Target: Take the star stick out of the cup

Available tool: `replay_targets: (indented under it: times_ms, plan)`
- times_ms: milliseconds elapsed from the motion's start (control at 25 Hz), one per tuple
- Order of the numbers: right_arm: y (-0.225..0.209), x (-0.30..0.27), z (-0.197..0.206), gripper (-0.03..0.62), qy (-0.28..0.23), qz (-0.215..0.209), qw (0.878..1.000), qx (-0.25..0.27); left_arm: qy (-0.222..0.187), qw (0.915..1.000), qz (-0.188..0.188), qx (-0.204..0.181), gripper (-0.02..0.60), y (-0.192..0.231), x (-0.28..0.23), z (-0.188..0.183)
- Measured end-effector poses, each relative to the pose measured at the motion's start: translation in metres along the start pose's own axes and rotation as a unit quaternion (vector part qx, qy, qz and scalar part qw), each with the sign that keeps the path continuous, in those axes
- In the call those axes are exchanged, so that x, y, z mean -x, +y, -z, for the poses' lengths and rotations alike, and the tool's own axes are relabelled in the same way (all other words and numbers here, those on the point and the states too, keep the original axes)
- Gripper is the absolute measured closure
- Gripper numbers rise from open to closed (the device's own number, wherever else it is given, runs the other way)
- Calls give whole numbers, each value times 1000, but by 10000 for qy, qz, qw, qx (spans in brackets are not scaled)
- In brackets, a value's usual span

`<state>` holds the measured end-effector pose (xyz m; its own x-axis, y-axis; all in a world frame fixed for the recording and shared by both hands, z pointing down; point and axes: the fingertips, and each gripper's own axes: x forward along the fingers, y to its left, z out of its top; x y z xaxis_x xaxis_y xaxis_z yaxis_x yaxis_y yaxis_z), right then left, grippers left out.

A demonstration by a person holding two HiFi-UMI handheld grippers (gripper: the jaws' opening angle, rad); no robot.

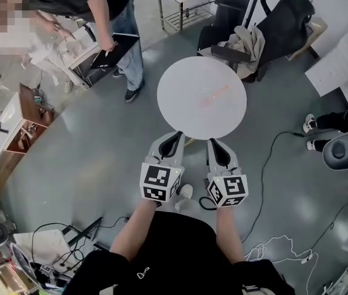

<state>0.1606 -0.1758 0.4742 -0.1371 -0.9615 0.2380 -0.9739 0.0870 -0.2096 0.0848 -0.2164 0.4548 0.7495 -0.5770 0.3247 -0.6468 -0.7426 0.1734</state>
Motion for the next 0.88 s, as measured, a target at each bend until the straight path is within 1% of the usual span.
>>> replay_targets:
  times_ms: [160, 320, 560, 880]
  plan:
    - [-5, -14, -5, 595, -52, 58, 10000, 56, 40, 10000, 55, -14, 578, 8, -12, -5]
    - [-17, -26, -6, 577, -114, 92, 9998, 126, 112, 9999, 124, -31, 578, 7, -23, -4]
    - [-57, -58, 0, 536, -30, 295, 9994, 170, 246, 9994, 221, -56, 578, 3, -33, 2]
    - [-112, -111, 15, 494, 139, 482, 9986, 155, 402, 9989, 217, -107, 578, 14, -38, 7]
